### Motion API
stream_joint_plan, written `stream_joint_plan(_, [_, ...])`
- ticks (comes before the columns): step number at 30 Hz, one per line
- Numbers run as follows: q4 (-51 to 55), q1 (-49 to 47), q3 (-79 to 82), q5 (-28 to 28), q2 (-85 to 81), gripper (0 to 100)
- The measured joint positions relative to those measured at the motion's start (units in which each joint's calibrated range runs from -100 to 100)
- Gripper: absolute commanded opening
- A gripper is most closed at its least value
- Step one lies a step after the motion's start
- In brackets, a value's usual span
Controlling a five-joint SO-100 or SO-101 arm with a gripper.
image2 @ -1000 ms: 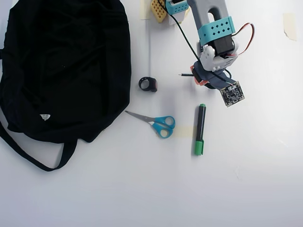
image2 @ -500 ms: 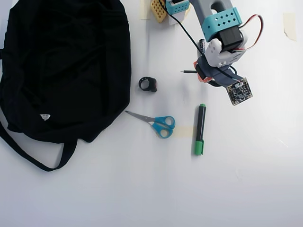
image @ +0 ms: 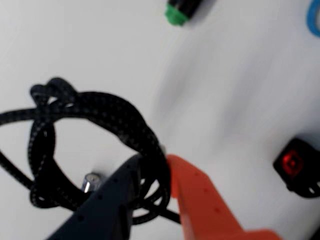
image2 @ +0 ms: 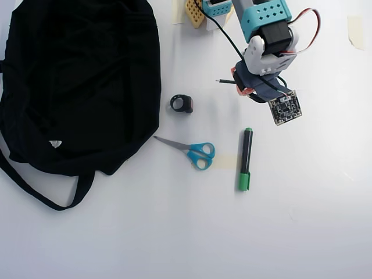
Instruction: Put the cable into the black bag
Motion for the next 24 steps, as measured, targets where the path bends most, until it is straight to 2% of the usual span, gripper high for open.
stream_joint_plan(24, [2.7,10.1,-0.5,-2.0,-2.7,2])
